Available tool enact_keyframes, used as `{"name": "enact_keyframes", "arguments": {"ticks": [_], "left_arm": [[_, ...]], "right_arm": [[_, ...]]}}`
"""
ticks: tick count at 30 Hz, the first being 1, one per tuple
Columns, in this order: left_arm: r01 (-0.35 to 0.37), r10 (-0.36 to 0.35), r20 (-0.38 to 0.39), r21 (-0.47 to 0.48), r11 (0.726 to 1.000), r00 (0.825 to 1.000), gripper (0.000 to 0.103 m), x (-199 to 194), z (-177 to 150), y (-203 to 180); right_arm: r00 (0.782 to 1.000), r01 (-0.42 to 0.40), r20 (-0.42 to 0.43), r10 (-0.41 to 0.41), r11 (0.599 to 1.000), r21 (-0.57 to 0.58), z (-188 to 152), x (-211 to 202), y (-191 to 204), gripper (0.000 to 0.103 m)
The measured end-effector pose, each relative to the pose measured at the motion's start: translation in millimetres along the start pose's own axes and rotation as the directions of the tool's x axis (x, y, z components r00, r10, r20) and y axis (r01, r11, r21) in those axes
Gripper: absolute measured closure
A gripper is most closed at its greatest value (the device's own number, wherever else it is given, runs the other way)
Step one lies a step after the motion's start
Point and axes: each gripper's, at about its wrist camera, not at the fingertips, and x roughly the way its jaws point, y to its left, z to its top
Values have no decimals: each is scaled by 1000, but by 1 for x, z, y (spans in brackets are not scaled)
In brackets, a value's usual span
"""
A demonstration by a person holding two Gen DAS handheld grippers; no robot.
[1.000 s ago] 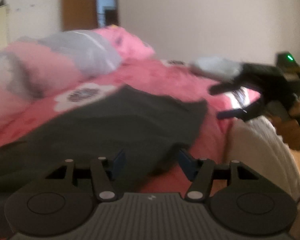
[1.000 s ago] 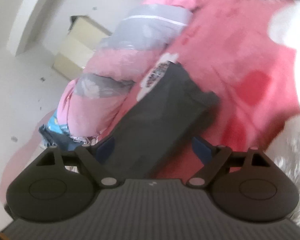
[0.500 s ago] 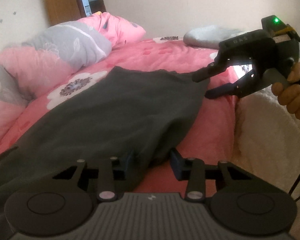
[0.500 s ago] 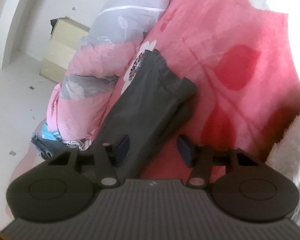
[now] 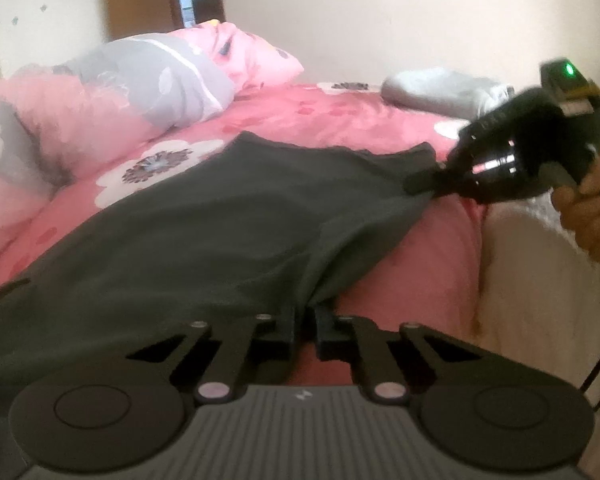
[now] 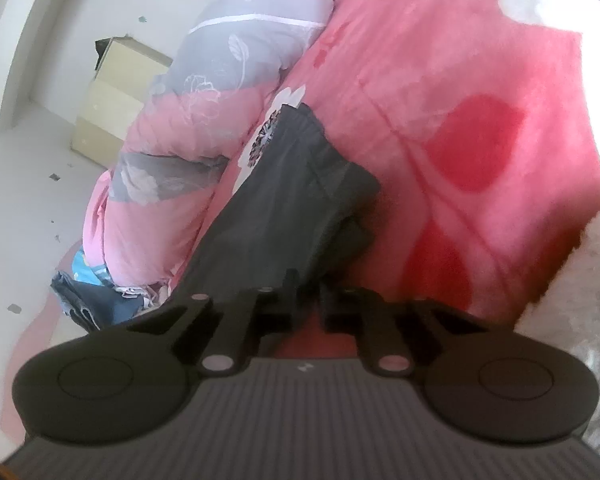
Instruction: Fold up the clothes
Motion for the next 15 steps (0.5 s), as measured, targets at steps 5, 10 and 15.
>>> {"name": "enact_keyframes", "arguments": {"ticks": [5,10,15], "left_arm": [[35,-34,20,-39,999,999,96,-6,4,11],[74,-70,45,-110,991,997,97,-13,13,29],[118,-108,55,-229,966,993,97,-11,25,59]], "right_arm": [[999,-28,26,29,999,-38,4,-4,10,99],[997,-60,36,62,996,-59,14,-2,22,99],[993,-110,35,112,993,-48,32,10,31,99]]}}
